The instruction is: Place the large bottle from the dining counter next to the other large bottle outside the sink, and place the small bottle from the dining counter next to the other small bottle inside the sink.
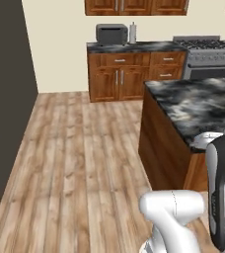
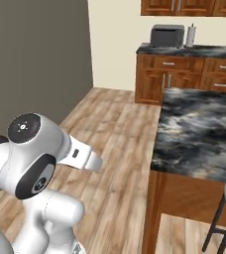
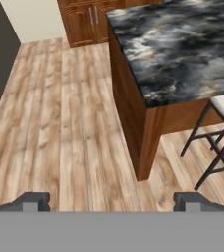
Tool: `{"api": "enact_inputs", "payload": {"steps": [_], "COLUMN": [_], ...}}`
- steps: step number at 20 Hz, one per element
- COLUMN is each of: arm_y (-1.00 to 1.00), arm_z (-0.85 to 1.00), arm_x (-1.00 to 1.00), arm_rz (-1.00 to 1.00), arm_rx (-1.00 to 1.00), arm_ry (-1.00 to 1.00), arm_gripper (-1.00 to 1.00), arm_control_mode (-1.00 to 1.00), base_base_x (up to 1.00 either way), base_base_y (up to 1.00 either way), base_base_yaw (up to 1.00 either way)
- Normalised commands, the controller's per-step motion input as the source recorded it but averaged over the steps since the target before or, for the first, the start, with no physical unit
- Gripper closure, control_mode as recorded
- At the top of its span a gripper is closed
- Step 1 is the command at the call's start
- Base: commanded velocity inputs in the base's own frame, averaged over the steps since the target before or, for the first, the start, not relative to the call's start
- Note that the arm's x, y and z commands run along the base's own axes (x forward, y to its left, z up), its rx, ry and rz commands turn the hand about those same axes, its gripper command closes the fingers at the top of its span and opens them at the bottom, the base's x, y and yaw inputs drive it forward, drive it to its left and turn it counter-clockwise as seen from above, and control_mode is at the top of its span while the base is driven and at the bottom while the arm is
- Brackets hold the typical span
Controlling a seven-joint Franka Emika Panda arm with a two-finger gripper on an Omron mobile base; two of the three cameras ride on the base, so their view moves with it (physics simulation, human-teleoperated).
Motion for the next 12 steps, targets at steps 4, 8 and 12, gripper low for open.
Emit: {"api": "enact_inputs", "payload": {"steps": [4, 8, 12], "arm_y": [0.0, 0.0, 0.0], "arm_z": [0.0, 0.0, 0.0], "arm_x": [0.0, 0.0, 0.0], "arm_rz": [0.0, 0.0, 0.0], "arm_rx": [0.0, 0.0, 0.0], "arm_ry": [0.0, 0.0, 0.0], "arm_gripper": [-1.0, -1.0, -1.0], "arm_control_mode": [1.0, 1.0, 1.0], "base_base_x": [0.0, 0.0, 0.0], "base_base_y": [-0.93, -0.92, -0.94], "base_base_yaw": [0.09, 0.1, 0.09]}}
